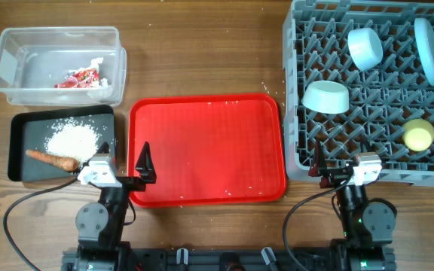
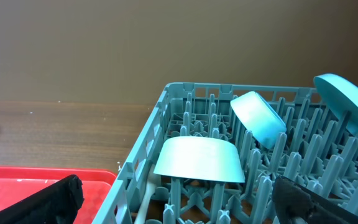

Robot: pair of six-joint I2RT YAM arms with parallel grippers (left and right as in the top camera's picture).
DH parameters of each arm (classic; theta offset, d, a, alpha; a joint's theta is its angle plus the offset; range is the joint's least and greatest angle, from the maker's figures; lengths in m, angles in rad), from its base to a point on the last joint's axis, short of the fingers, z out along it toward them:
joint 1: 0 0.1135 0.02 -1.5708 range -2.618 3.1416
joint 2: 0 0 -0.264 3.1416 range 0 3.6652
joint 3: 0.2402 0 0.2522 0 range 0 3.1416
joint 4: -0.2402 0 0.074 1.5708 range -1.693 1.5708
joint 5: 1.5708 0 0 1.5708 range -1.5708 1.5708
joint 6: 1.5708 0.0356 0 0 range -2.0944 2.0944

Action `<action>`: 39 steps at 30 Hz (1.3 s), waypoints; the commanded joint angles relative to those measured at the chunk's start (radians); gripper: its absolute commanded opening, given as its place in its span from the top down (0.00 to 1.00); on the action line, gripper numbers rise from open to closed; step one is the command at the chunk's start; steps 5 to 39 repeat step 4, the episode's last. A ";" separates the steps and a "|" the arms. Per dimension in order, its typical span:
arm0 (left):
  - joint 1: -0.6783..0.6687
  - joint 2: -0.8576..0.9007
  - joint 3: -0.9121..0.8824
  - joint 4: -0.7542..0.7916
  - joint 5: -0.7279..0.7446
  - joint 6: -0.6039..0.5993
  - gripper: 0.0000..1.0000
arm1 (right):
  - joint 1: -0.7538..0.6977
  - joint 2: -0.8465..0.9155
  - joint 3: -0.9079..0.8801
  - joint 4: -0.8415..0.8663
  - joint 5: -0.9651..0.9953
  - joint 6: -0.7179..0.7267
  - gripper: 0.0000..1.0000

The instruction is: Sort waste into correct bins and load items into the dishwasher rack

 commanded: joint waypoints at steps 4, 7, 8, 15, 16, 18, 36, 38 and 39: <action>0.008 -0.011 -0.003 -0.006 0.019 0.020 0.00 | 0.005 -0.009 -0.001 0.002 0.006 -0.014 0.00; 0.008 -0.011 -0.003 -0.006 0.019 0.020 0.00 | 0.005 -0.009 -0.001 0.002 0.006 -0.014 0.00; 0.008 -0.011 -0.003 -0.006 0.019 0.020 0.00 | 0.005 -0.009 -0.001 0.002 0.006 -0.014 0.00; 0.008 -0.011 -0.003 -0.006 0.019 0.020 0.00 | 0.005 -0.009 -0.001 0.002 0.006 -0.014 0.00; 0.008 -0.011 -0.003 -0.006 0.019 0.020 0.00 | 0.005 -0.009 -0.001 0.002 0.006 -0.014 0.00; 0.008 -0.011 -0.003 -0.006 0.019 0.020 0.00 | 0.005 -0.009 -0.001 0.002 0.006 -0.014 0.00; 0.008 -0.011 -0.003 -0.006 0.019 0.020 0.00 | 0.005 -0.009 -0.001 0.002 0.006 -0.014 0.00; 0.008 -0.011 -0.003 -0.006 0.019 0.020 0.00 | 0.005 -0.009 -0.001 0.002 0.006 -0.014 0.00; 0.008 -0.011 -0.003 -0.006 0.019 0.020 0.00 | 0.005 -0.009 -0.001 0.002 0.006 -0.014 0.00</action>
